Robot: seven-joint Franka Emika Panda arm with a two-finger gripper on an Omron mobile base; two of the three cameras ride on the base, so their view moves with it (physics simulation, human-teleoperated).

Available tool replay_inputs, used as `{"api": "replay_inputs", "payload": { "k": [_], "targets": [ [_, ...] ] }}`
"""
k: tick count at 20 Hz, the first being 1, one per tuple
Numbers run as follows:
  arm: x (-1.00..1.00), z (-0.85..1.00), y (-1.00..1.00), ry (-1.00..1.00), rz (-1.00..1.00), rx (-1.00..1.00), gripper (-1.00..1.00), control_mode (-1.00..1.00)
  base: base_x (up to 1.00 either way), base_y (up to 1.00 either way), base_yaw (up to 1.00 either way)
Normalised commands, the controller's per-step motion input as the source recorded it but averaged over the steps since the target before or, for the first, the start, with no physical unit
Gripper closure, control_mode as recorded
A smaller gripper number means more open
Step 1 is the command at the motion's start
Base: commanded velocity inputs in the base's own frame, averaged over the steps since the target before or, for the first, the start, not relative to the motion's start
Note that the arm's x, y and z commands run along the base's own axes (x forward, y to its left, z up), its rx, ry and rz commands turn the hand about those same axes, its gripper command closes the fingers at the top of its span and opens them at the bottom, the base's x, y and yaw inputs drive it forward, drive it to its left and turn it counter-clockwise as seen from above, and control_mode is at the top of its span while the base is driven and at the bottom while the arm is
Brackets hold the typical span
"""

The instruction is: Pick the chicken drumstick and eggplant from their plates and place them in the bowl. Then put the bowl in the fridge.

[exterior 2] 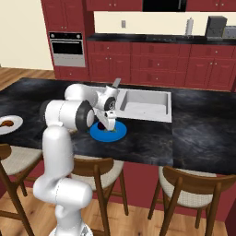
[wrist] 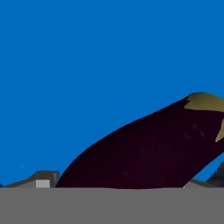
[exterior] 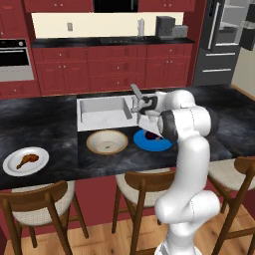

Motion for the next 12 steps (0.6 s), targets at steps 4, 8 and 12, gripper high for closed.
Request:
{"api": "replay_inputs", "payload": {
  "k": [4, 8, 12],
  "targets": [
    [-0.52, 0.48, 0.21, 0.00, 0.06, 0.00, 1.00, -1.00, 0.00, 0.00, 0.00],
    [-0.51, 0.49, 0.33, -0.03, 0.11, 0.00, 1.00, -1.00, 0.00, 0.00, 0.00],
    [-0.45, 0.52, 0.39, -0.03, 0.16, 0.00, 1.00, -1.00, 0.00, 0.00, 0.00]
  ]
}}
